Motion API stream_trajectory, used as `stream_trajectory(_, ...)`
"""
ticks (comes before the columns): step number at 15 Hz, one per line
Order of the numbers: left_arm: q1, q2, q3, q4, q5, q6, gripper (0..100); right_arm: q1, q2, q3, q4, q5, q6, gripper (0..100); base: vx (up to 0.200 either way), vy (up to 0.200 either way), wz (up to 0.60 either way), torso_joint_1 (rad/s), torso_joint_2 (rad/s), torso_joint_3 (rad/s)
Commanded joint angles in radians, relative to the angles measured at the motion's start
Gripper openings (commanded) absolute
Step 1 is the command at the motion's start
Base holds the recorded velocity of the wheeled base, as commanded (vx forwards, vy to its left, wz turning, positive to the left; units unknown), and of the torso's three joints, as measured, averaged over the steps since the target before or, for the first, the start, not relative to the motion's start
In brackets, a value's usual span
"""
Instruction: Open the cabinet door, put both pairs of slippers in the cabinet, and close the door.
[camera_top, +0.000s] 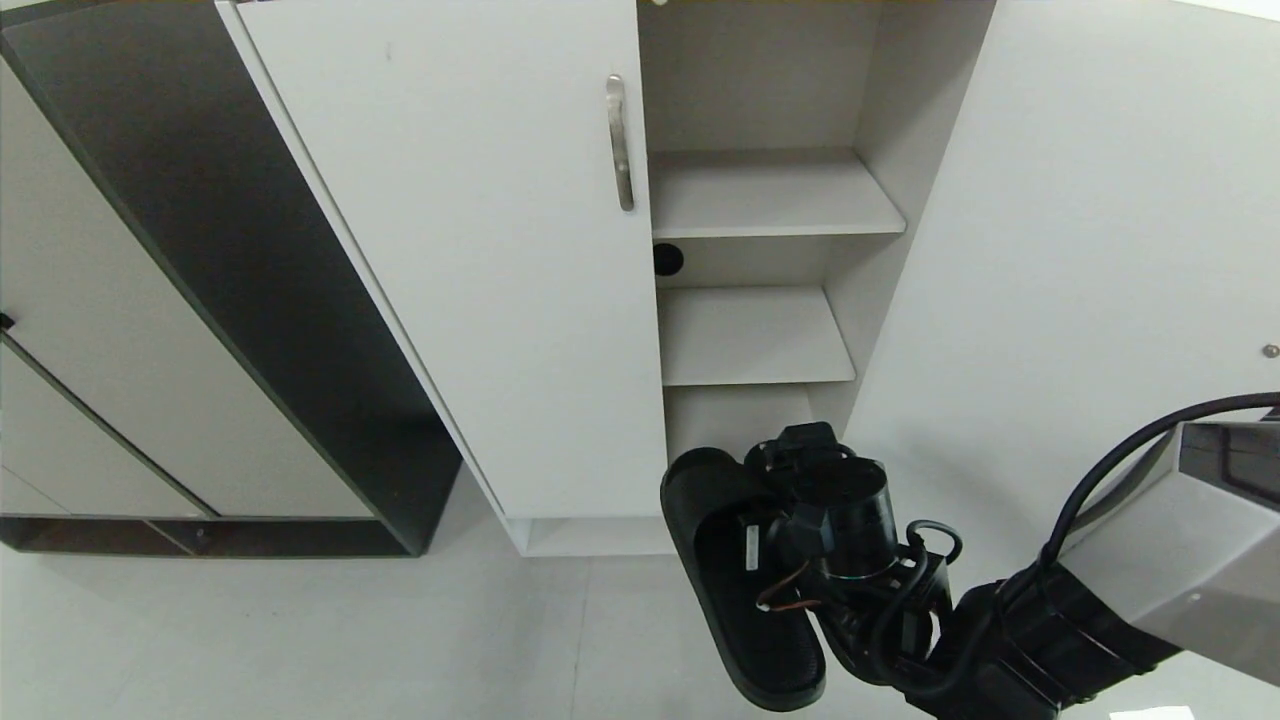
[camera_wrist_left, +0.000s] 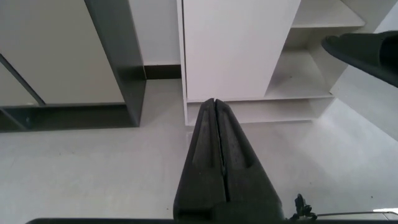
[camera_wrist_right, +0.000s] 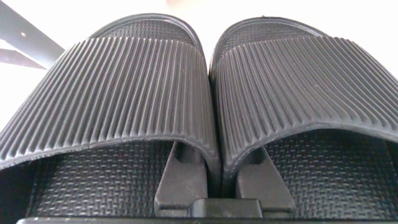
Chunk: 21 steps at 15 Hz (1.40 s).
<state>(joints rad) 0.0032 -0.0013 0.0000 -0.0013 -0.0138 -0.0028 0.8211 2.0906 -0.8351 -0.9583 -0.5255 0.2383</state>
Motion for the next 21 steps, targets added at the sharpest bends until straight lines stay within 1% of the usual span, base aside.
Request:
stream_trajectory(1, 0.000, 0.001, 0.000, 0.000, 0.000, 0.001, 0, 0.020, 0.020, -0.032, 0.001, -0.007, -0.010, 0, 0.000, -0.200, 0.00, 0.002, 0.01, -0.002)
stream_trajectory(2, 0.000, 0.001, 0.000, 0.000, 0.000, 0.001, 0, 0.033, 0.037, -0.064, 0.012, -0.039, -0.010, 0, 0.000, -0.200, 0.00, 0.007, 0.00, 0.007)
stream_trajectory(3, 0.000, 0.001, 0.000, 0.000, 0.000, 0.001, 0, 0.039, 0.062, -0.104, 0.039, -0.106, -0.011, 0, 0.000, -0.200, 0.00, 0.002, 0.00, -0.002)
stream_trajectory(4, 0.000, 0.001, 0.000, 0.000, 0.000, 0.004, 0, 0.046, 0.088, -0.159, 0.066, -0.162, -0.010, 0, 0.000, 0.000, 0.00, 0.000, 0.00, 0.000)
stream_trajectory(6, 0.000, 0.001, 0.000, 0.000, 0.000, 0.003, 0, 0.049, 0.121, -0.223, 0.096, -0.202, -0.010, 0, 0.000, 0.000, 0.00, 0.000, 0.00, 0.000)
stream_trajectory(7, 0.000, 0.001, 0.000, 0.000, 0.000, 0.001, 0, 0.049, 0.137, -0.268, 0.141, -0.235, -0.008, 0, 0.000, 0.000, 0.00, 0.000, 0.00, 0.000)
stream_trajectory(9, 0.000, 0.001, 0.000, 0.000, 0.000, 0.003, 0, 0.038, 0.138, -0.320, 0.197, -0.245, 0.001, 0, 0.000, 0.000, 0.00, 0.000, 0.00, 0.000)
stream_trajectory(11, 0.000, 0.001, 0.000, 0.000, -0.002, 0.003, 0, 0.024, 0.152, -0.375, 0.196, -0.254, -0.001, 0, 0.000, 0.000, 0.00, 0.000, 0.00, 0.000)
stream_trajectory(13, 0.000, 0.001, 0.000, 0.000, -0.002, 0.003, 0, 0.003, 0.174, -0.409, 0.173, -0.260, -0.030, 0, 0.000, 0.000, 0.00, 0.000, 0.00, 0.000)
stream_trajectory(14, 0.000, 0.001, 0.000, 0.000, -0.002, 0.003, 0, -0.013, 0.207, -0.409, 0.085, -0.260, -0.071, 0, 0.000, 0.000, 0.00, 0.000, 0.00, 0.000)
stream_trajectory(15, 0.000, 0.001, 0.000, 0.000, -0.002, 0.003, 0, -0.022, 0.226, -0.407, 0.035, -0.258, -0.102, 0, 0.000, 0.000, 0.00, 0.000, 0.00, 0.000)
stream_trajectory(17, 0.000, 0.001, 0.000, 0.000, -0.002, 0.003, 0, -0.049, 0.298, -0.404, -0.134, -0.251, -0.200, 0, 0.000, 0.000, 0.00, 0.000, 0.00, 0.000)
stream_trajectory(21, 0.000, 0.001, 0.000, 0.000, -0.002, 0.003, 0, -0.054, 0.307, -0.412, -0.143, -0.248, -0.208, 0, 0.000, 0.000, 0.00, 0.000, 0.00, 0.000)
